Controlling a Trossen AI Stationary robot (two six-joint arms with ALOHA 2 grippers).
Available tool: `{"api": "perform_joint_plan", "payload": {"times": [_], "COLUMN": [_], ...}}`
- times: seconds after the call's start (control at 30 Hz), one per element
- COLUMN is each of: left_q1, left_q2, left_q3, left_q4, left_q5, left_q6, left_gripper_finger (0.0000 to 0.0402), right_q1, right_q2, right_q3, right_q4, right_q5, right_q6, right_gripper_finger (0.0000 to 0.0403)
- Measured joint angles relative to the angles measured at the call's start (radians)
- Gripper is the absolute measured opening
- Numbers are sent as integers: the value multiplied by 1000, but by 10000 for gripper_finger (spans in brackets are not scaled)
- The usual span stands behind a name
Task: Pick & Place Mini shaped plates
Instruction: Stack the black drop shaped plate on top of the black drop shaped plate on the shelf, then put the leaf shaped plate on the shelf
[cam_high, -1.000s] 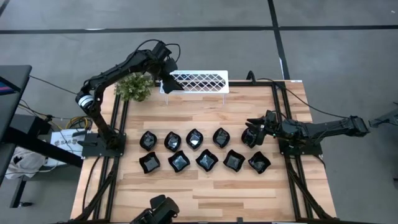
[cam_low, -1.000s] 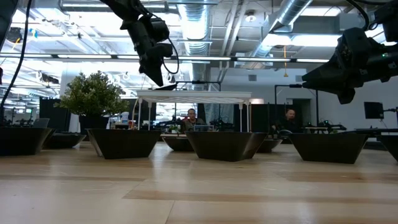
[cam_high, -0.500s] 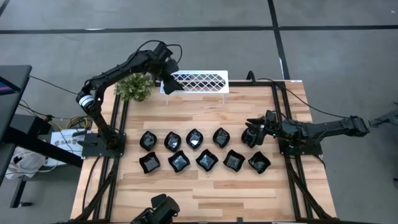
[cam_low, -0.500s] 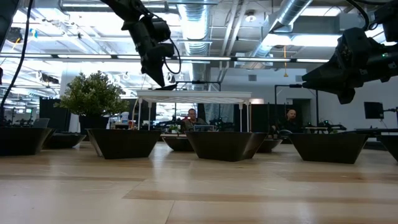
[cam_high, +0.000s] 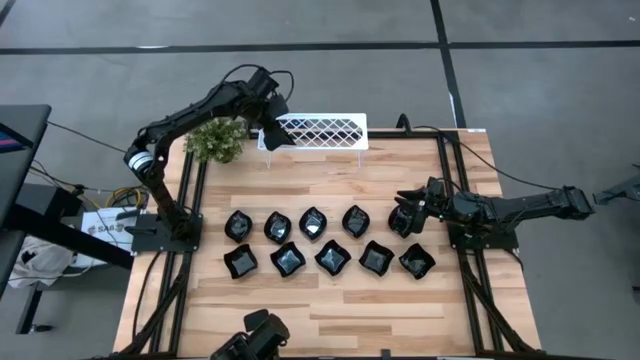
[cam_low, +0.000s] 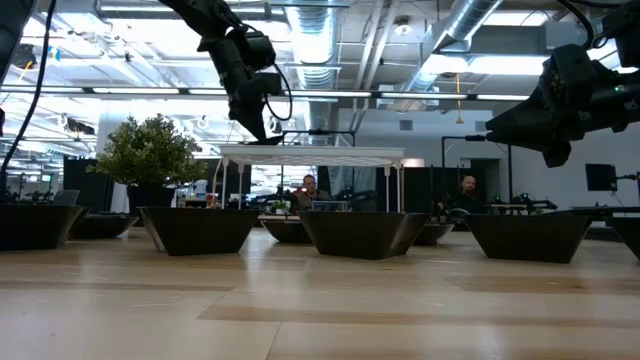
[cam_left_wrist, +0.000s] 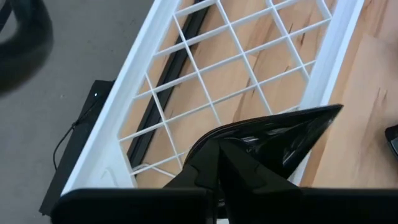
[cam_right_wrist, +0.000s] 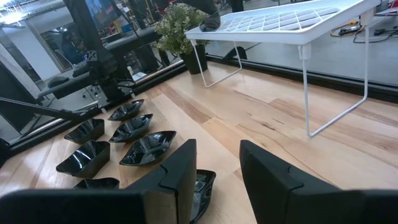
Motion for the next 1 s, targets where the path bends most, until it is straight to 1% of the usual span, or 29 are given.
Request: {"api": "perform_joint_plan", "payload": {"times": [0.53,0.63,0.73,0.8,0.9,1.0], "left_q1": [17,16,16,15,1,-32], "left_q2": [0,-3,-38,-77,-155,-259], "left_q3": [0,0,-1,-1,-1,-28], "left_q4": [28,28,24,18,-30,-71], "left_q5": [-5,-30,-54,-60,-59,-8], "left_q6": [3,3,-2,-47,-157,-283], "left_gripper_finger": [10,9,8,9,10,8], "right_q1": [0,0,0,0,0,0], "right_q2": [0,0,0,0,0,0], "right_q3": [0,0,0,0,0,0], "right_q4": [0,0,0,0,0,0], "right_q5": [0,0,0,0,0,0], "right_q6": [0,0,0,0,0,0], "right_gripper_finger": [119,119,119,119,119,119]}}
